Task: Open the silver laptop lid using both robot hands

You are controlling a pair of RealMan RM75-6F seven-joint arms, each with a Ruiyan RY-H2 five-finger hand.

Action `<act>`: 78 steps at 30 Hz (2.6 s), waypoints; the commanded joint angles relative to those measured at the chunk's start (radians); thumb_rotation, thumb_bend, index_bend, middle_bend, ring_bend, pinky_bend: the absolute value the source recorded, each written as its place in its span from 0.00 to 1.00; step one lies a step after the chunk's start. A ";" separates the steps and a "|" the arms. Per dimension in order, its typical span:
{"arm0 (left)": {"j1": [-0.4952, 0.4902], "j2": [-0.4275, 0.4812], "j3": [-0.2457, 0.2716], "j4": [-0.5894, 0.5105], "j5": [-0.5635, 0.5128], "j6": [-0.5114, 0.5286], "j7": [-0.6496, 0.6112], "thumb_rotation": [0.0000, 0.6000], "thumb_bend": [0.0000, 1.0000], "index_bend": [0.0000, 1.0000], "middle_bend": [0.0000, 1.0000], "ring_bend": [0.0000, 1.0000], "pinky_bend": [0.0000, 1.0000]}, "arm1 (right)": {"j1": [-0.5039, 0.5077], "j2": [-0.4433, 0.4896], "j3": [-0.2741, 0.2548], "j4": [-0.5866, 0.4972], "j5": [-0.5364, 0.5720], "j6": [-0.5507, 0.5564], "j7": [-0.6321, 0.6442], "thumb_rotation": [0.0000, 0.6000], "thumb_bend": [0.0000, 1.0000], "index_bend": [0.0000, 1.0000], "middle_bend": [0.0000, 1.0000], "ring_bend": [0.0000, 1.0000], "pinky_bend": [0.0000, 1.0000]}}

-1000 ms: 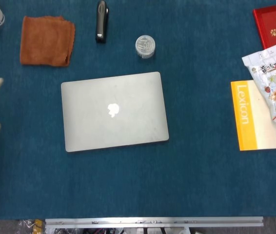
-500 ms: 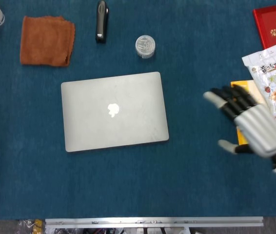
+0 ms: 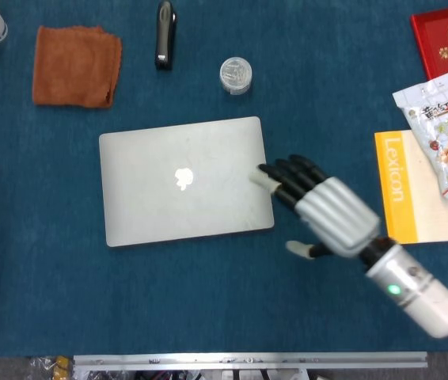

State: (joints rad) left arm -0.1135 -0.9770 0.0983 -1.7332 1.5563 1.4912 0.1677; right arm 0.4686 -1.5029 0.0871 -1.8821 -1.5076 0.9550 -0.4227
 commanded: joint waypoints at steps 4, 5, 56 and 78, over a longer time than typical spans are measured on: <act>0.000 0.001 -0.003 -0.007 0.009 -0.020 0.016 1.00 0.23 0.00 0.00 0.00 0.00 | 0.069 -0.136 0.016 0.082 0.057 -0.042 -0.078 1.00 0.14 0.00 0.06 0.00 0.06; 0.000 0.002 -0.003 -0.008 0.011 -0.022 0.017 1.00 0.23 0.00 0.00 0.00 0.00 | 0.076 -0.154 0.019 0.096 0.066 -0.045 -0.083 1.00 0.14 0.00 0.06 0.00 0.06; 0.027 0.001 -0.041 0.029 0.027 -0.035 -0.003 1.00 0.23 0.00 0.00 0.00 0.00 | 0.343 -0.631 0.112 0.642 0.273 -0.109 -0.116 1.00 0.13 0.00 0.06 0.00 0.06; 0.036 -0.004 -0.048 0.061 0.032 -0.025 -0.030 1.00 0.23 0.00 0.00 0.00 0.00 | 0.375 -0.674 0.113 0.699 0.297 -0.104 -0.135 1.00 0.21 0.00 0.06 0.00 0.06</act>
State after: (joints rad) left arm -0.0781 -0.9813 0.0505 -1.6727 1.5883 1.4654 0.1378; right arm 0.8436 -2.1762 0.1995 -1.1827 -1.2109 0.8508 -0.5579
